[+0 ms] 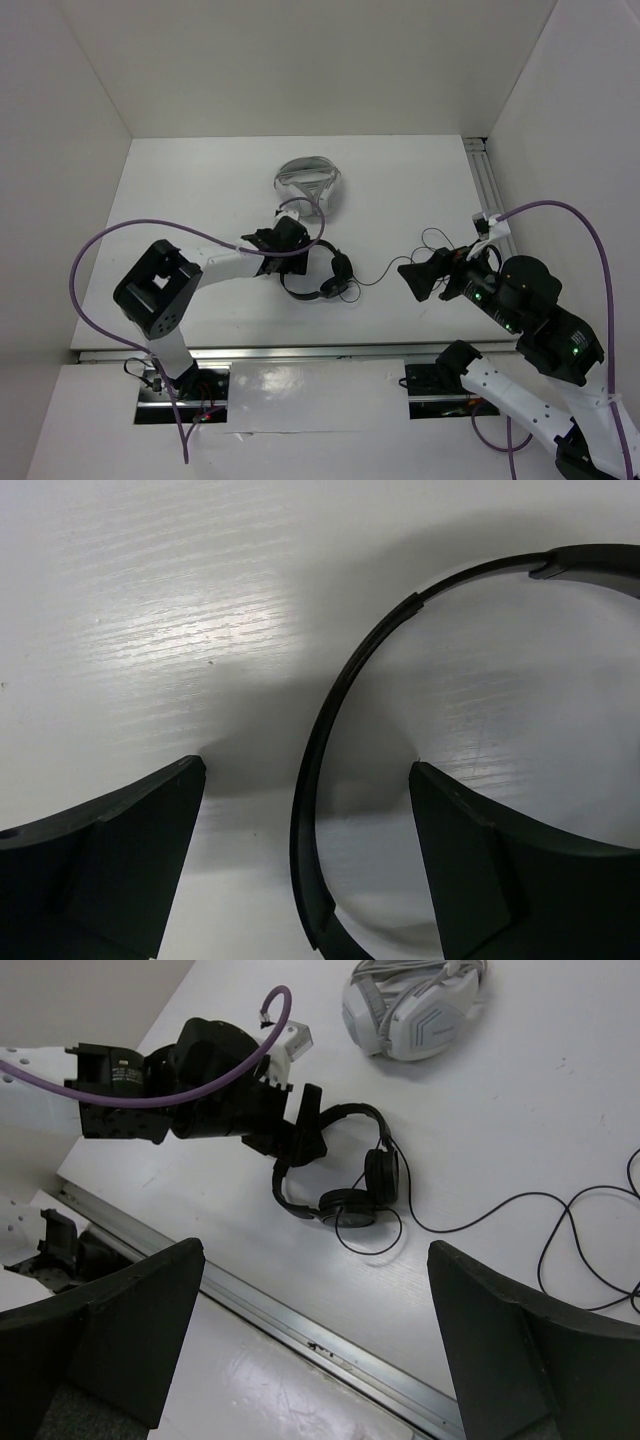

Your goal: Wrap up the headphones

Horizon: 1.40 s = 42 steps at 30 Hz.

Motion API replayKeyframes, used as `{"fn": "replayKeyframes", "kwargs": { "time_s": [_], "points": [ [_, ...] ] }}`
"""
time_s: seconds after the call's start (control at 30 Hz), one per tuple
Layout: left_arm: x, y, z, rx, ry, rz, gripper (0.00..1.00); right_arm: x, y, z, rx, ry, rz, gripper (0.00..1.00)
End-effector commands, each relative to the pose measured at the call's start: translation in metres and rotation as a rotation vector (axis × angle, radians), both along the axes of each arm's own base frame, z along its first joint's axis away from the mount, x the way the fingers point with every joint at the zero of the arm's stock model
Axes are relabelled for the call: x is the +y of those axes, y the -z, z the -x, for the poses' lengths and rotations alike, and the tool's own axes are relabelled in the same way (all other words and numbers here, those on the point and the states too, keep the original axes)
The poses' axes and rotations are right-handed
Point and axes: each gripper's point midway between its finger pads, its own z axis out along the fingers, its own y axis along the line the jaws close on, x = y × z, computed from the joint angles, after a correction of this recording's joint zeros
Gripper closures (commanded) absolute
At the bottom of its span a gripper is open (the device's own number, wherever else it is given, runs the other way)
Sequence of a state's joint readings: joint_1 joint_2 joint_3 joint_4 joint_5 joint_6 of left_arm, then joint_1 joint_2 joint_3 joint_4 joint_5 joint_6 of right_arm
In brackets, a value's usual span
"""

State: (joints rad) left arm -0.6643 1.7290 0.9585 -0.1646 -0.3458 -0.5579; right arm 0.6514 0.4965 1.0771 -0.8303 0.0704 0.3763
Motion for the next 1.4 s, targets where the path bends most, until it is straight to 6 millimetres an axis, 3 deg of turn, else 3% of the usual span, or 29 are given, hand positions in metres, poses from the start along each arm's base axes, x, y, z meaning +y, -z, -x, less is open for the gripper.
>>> {"fn": "replayKeyframes", "kwargs": {
  "time_s": [0.0, 0.03, 0.07, 0.17, 0.27, 0.3, 0.33, 0.43, 0.5, 0.53, 0.6, 0.63, 0.7, 0.83, 0.87, 0.9, 0.93, 1.0, 1.07, 1.1, 1.2, 1.23, 1.37],
  "points": [
    [0.015, 0.024, 0.021, 0.104, -0.01, -0.087, 0.07, -0.002, -0.021, 0.001, -0.061, 0.0, -0.032, 0.0],
    [0.015, 0.024, 0.021, 0.104, -0.01, -0.087, 0.12, -0.002, -0.021, 0.001, -0.061, 0.0, -0.032, 0.0],
    [0.013, 0.022, 0.02, 0.104, -0.019, -0.081, 0.26, -0.002, -0.021, 0.001, -0.061, 0.0, -0.032, 0.0],
    [0.016, 0.028, 0.023, 0.132, -0.027, -0.098, 0.34, -0.003, -0.025, 0.002, -0.068, 0.0, -0.037, 0.0],
    [0.017, 0.033, 0.026, 0.148, -0.044, -0.1, 0.53, -0.003, -0.025, 0.002, -0.069, 0.0, -0.037, 0.0],
    [0.021, 0.033, 0.026, 0.155, -0.053, -0.105, 0.61, -0.003, -0.025, 0.002, -0.069, 0.0, -0.037, 0.0],
    [0.021, 0.033, 0.026, 0.155, -0.053, -0.106, 0.79, -0.003, -0.025, 0.002, -0.069, 0.0, -0.037, 0.0],
    [0.025, 0.033, 0.026, 0.161, -0.069, -0.093, 1.0, -0.002, -0.021, 0.001, -0.069, 0.0, -0.037, 0.0],
    [0.025, 0.029, 0.032, 0.173, -0.061, -0.081, 1.0, 0.001, -0.024, 0.002, -0.088, -0.018, -0.056, 0.0],
    [0.025, 0.017, 0.033, 0.156, -0.073, -0.059, 1.0, 0.01, -0.021, 0.003, -0.086, -0.061, -0.065, 0.0],
    [0.025, 0.001, 0.045, 0.143, -0.078, -0.051, 1.0, 0.02, -0.042, 0.01, -0.184, -0.131, -0.146, 0.0],
    [0.025, -0.01, 0.047, 0.125, -0.082, -0.046, 1.0, 0.03, -0.033, 0.012, -0.184, -0.183, -0.154, 0.0],
    [0.029, -0.051, 0.05, 0.063, -0.092, -0.027, 1.0, 0.036, -0.042, 0.007, -0.243, -0.193, -0.192, 0.0],
    [0.036, -0.123, 0.057, -0.026, -0.099, -0.037, 1.0, 0.048, -0.035, -0.014, -0.266, -0.181, -0.19, 0.0],
    [0.037, -0.135, 0.06, -0.033, -0.1, -0.045, 1.0, 0.051, -0.037, -0.018, -0.277, -0.181, -0.197, 0.0],
    [0.04, -0.161, 0.054, -0.082, -0.146, -0.031, 1.0, 0.056, -0.046, -0.025, -0.322, -0.181, -0.209, 0.0],
    [0.053, -0.167, 0.062, -0.071, -0.163, -0.098, 1.0, 0.059, -0.044, -0.029, -0.339, -0.182, -0.205, 0.0],
    [0.06, -0.19, 0.061, -0.102, -0.197, -0.104, 1.0, 0.063, -0.06, -0.037, -0.424, -0.181, -0.228, 0.0],
    [0.072, -0.203, 0.064, -0.116, -0.213, -0.138, 1.0, 0.073, -0.055, -0.041, -0.47, -0.222, -0.217, 0.0],
    [0.076, -0.219, 0.059, -0.15, -0.236, -0.131, 1.0, 0.077, -0.063, -0.045, -0.548, -0.23, -0.209, 0.0],
    [0.099, -0.242, 0.06, -0.181, -0.277, -0.195, 1.0, 0.088, -0.041, -0.06, -0.594, -0.241, -0.159, 0.0],
    [0.103, -0.26, 0.058, -0.215, -0.293, -0.189, 1.0, 0.089, -0.048, -0.063, -0.645, -0.235, -0.177, 0.0],
    [0.122, -0.301, 0.068, -0.289, -0.328, -0.173, 1.0, 0.105, -0.021, -0.088, -0.639, -0.236, -0.113, 0.0]
  ]
}}
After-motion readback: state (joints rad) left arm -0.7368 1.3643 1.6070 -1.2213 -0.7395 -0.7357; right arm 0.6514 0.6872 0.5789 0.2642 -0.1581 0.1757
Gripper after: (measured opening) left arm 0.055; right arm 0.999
